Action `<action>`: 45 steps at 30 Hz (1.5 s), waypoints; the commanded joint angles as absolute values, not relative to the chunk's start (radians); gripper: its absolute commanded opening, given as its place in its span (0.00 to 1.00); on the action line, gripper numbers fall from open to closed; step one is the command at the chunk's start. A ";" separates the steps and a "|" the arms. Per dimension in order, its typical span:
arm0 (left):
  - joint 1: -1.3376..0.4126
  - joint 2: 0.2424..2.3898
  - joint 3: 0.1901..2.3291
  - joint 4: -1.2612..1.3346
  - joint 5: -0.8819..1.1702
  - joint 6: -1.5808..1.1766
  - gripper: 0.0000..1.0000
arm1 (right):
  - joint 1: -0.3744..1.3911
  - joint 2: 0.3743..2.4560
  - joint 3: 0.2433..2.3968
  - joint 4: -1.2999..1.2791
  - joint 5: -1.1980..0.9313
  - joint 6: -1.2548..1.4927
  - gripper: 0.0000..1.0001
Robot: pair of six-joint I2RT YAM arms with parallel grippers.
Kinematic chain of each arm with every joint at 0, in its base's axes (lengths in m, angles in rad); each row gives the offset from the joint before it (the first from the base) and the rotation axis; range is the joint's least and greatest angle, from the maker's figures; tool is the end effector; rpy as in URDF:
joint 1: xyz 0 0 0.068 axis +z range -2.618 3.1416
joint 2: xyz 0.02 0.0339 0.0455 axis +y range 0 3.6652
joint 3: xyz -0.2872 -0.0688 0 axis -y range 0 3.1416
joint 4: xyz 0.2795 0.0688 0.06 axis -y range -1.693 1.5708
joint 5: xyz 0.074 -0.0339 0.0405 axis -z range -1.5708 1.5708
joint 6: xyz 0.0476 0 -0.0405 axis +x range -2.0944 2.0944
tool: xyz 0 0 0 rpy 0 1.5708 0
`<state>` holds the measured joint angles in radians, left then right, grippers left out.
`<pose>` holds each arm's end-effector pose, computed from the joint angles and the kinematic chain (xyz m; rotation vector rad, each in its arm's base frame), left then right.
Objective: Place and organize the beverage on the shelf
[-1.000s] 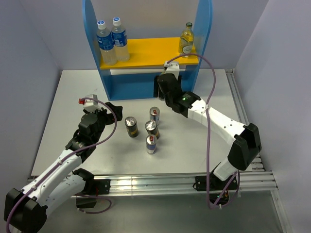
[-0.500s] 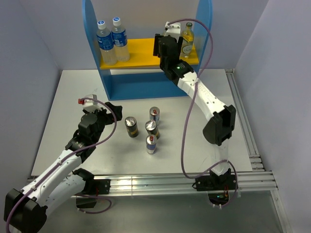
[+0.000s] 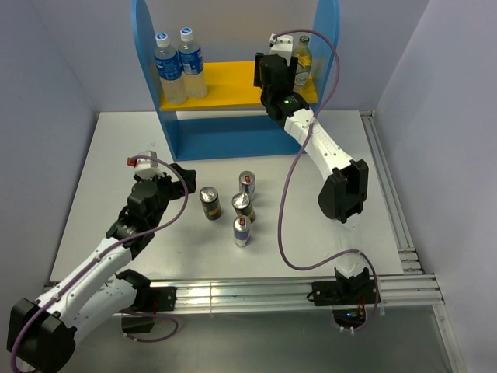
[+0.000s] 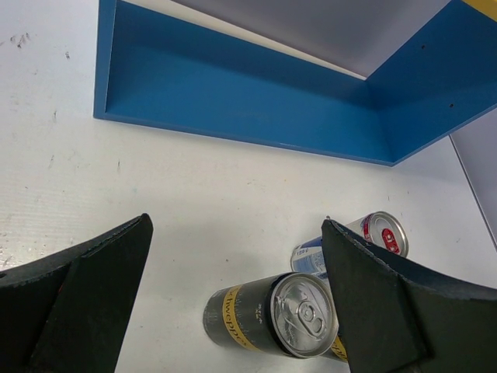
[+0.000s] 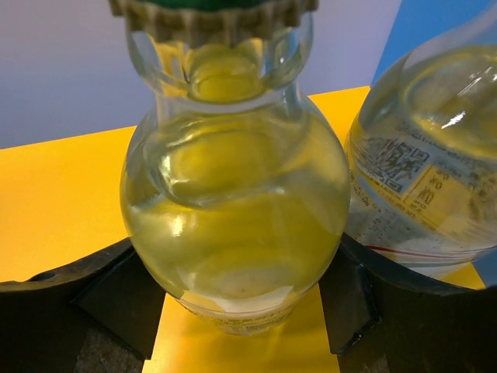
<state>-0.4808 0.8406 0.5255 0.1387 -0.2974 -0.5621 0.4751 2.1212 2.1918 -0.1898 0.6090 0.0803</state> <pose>0.2107 -0.0942 0.2769 -0.2909 1.7421 -0.5035 0.5078 0.2306 0.4244 0.1244 1.6647 -0.0948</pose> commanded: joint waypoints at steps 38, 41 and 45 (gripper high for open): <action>-0.479 0.790 0.542 0.094 -0.281 -0.626 0.98 | 0.797 1.247 1.133 0.017 0.741 0.397 1.00; -0.506 0.775 0.522 0.091 -0.259 -0.641 0.97 | 0.876 1.119 0.970 -0.041 0.793 0.475 1.00; -0.680 0.805 0.512 0.069 -0.406 -0.649 0.98 | 0.998 0.956 0.797 -0.161 0.822 0.561 1.00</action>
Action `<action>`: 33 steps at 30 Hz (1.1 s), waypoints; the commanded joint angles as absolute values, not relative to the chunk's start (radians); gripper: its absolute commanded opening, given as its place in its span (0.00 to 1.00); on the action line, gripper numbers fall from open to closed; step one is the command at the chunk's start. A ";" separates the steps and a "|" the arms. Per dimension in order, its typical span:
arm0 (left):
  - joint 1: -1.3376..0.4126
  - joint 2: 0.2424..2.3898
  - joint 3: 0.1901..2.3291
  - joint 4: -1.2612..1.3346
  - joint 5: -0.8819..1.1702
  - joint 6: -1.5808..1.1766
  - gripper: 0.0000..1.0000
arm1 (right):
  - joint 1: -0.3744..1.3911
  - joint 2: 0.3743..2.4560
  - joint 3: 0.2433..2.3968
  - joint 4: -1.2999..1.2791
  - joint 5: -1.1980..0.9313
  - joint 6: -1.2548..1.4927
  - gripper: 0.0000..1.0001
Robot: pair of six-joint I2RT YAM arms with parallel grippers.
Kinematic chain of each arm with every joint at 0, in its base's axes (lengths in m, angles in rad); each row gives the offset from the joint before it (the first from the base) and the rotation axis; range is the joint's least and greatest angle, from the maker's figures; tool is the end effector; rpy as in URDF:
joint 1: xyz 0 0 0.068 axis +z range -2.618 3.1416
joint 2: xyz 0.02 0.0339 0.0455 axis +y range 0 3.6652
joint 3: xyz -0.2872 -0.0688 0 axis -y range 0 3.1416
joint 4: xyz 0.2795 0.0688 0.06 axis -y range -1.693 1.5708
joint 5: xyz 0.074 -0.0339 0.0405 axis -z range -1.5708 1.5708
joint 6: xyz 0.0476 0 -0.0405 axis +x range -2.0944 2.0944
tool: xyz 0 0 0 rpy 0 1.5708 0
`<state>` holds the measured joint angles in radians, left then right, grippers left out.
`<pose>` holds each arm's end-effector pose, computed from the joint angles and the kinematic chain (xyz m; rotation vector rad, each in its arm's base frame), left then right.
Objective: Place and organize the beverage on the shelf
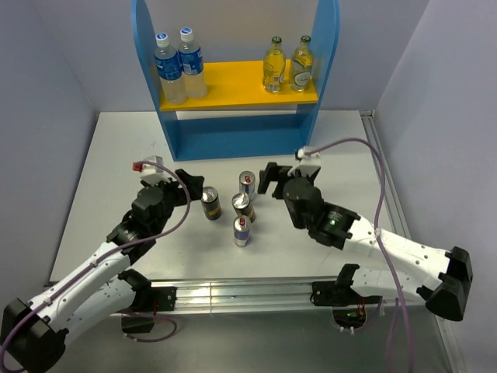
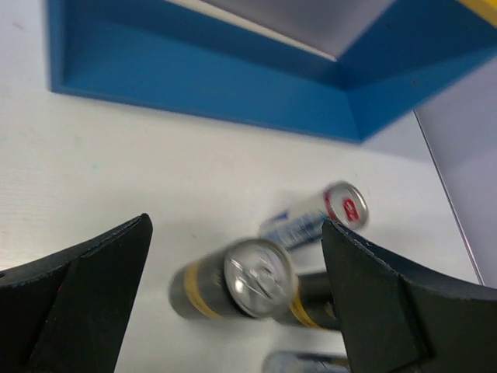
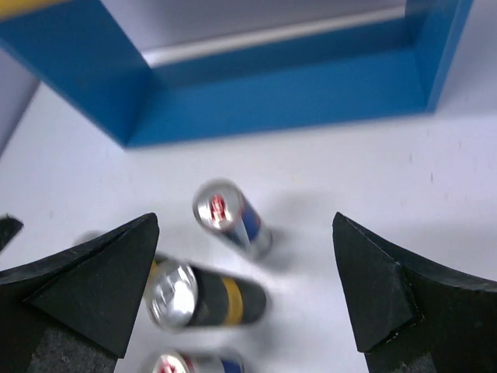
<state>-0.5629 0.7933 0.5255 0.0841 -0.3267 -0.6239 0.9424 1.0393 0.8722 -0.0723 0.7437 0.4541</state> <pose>0.1951 -0.1050 0.2803 -0.2954 1.7559 -0.5790 0.1824 0.1962 0.3479 0.0932 1.7564 0.3466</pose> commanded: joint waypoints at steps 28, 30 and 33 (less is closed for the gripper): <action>-0.865 1.232 0.463 0.350 -0.702 -0.678 0.92 | 1.085 0.776 0.449 -0.235 0.773 0.759 1.00; -0.865 1.268 0.471 0.377 -0.715 -0.655 0.85 | 1.085 0.773 0.442 -0.233 0.776 0.758 1.00; -0.856 1.310 0.494 0.420 -0.721 -0.634 0.69 | 1.083 0.758 0.433 -0.242 0.782 0.761 1.00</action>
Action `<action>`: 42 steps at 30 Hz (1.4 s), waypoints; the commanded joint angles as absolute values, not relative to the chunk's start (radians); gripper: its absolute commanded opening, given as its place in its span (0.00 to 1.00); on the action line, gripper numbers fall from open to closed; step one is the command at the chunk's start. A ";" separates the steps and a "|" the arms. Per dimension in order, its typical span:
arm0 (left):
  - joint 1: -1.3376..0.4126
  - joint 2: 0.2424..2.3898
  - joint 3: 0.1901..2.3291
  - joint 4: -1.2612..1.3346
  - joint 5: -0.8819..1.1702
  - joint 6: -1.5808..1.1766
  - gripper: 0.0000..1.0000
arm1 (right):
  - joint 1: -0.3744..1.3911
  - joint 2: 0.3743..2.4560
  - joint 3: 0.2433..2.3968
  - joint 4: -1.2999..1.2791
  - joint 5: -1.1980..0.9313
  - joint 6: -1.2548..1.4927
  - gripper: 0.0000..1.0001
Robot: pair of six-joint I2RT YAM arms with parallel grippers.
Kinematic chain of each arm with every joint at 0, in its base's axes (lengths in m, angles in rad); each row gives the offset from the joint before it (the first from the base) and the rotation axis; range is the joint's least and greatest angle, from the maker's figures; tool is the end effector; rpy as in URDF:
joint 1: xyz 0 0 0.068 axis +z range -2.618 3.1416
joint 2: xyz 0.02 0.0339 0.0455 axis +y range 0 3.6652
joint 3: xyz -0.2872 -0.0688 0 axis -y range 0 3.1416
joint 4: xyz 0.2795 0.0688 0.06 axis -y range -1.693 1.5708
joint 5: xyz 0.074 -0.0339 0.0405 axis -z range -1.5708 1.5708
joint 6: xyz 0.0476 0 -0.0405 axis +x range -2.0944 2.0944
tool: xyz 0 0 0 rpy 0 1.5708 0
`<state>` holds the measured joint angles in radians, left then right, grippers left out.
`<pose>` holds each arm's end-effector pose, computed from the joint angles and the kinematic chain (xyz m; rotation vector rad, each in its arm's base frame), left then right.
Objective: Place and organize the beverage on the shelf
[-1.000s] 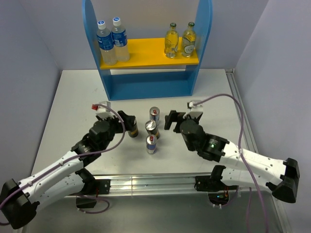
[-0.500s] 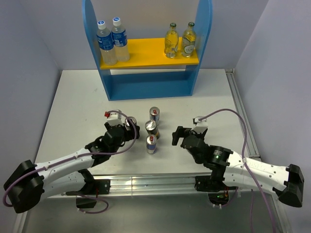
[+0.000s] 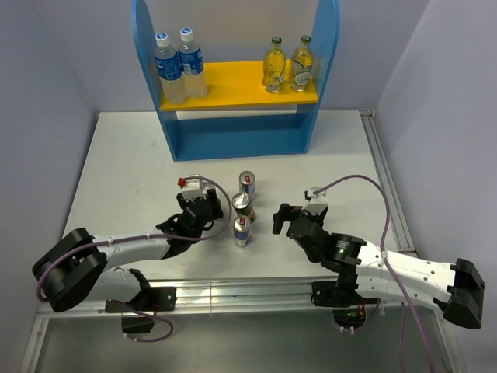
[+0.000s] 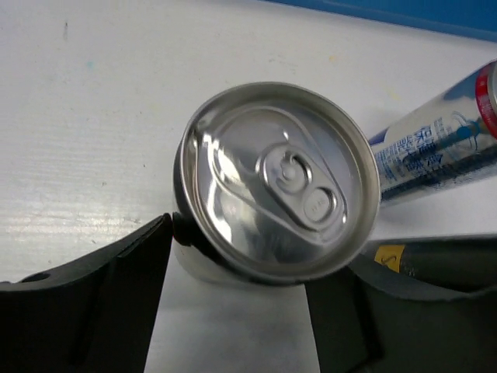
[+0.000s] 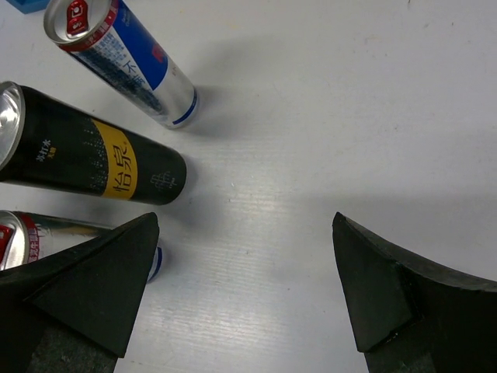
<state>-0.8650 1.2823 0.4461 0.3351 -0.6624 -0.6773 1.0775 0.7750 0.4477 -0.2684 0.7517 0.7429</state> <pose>0.1961 -0.1850 0.1681 -0.2110 1.9619 -0.3216 0.1180 0.1509 0.2204 0.0783 2.0085 0.3474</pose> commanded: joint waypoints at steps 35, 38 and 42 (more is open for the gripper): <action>-0.377 1.876 1.212 0.433 -0.442 -0.456 0.04 | 1.083 0.683 0.388 -0.203 0.764 0.723 1.00; -0.351 1.914 1.253 0.443 -0.440 -0.446 0.04 | 1.083 0.698 0.391 -0.195 0.765 0.719 1.00; -0.339 1.954 1.269 0.474 -0.457 -0.433 0.03 | 1.083 0.715 0.396 -0.187 0.770 0.716 1.00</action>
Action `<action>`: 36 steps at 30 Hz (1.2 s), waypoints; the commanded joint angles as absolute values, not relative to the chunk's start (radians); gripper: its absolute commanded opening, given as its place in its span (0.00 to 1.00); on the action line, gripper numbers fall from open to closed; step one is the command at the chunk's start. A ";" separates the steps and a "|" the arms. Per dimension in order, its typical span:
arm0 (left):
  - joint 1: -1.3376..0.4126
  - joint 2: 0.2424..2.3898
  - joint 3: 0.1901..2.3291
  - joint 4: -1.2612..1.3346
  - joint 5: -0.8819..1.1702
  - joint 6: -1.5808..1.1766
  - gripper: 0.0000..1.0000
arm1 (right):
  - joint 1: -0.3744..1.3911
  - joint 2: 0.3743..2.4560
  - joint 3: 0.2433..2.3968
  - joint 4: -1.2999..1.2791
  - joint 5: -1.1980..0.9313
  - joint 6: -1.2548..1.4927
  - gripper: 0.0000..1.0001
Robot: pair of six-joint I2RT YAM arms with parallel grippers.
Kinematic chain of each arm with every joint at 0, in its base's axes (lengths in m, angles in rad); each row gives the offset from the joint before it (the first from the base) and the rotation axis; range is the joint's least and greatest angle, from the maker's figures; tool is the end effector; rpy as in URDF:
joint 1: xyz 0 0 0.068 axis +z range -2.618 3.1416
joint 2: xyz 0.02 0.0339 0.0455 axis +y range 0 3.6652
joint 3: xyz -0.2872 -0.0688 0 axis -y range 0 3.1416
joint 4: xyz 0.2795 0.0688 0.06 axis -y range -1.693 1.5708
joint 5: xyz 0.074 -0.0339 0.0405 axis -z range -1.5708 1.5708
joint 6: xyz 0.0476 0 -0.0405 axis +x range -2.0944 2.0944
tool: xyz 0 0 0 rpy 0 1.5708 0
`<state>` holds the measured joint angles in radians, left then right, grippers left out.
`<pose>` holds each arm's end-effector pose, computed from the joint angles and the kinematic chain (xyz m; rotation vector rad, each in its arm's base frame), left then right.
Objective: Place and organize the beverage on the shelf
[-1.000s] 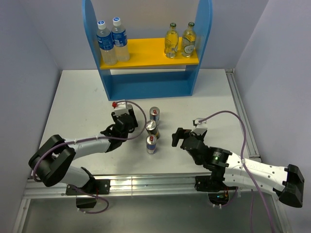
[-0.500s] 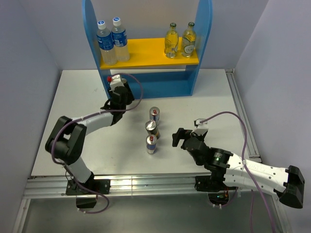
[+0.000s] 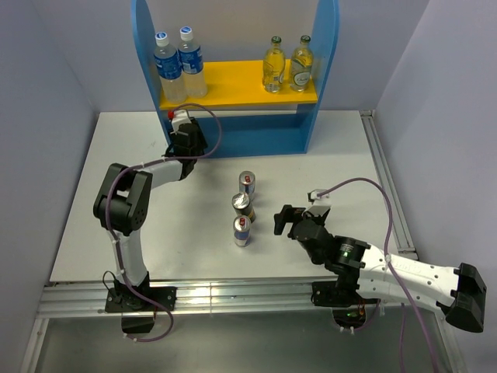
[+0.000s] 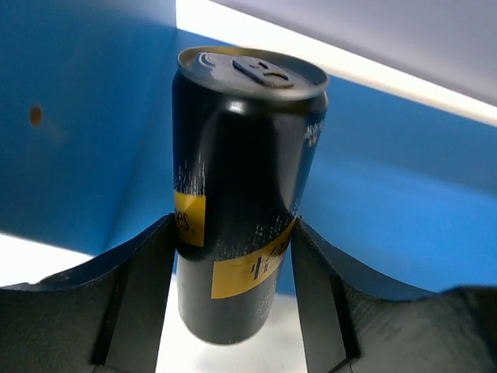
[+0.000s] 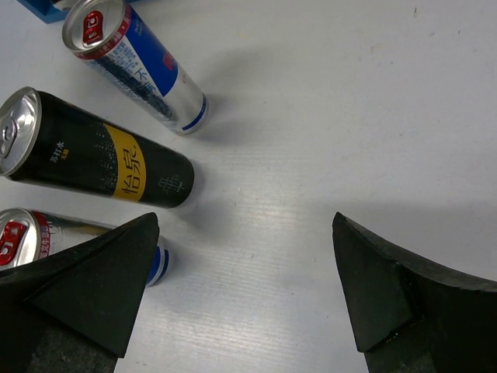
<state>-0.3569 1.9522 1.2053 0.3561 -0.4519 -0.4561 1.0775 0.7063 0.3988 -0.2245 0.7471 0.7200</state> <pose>0.4577 -0.1485 0.1897 -0.3862 1.8827 -0.1018 0.1137 0.1432 0.2172 0.0823 1.9709 0.3915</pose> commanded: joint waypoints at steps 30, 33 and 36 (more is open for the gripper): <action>-0.433 1.761 0.965 1.000 -0.621 -0.284 0.00 | 1.083 0.686 0.368 -0.146 0.796 0.703 0.97; -0.466 1.764 0.946 1.069 -0.684 -0.207 0.00 | 1.083 0.680 0.367 -0.146 0.796 0.703 0.97; -0.489 1.717 0.933 1.025 -0.690 -0.218 0.00 | 1.086 0.667 0.361 -0.137 0.795 0.695 0.96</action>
<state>-0.4633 1.8187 0.9344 0.8635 -0.6323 -0.2668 1.0779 0.6899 0.3710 -0.1780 0.7639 0.7063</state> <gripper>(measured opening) 0.601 0.969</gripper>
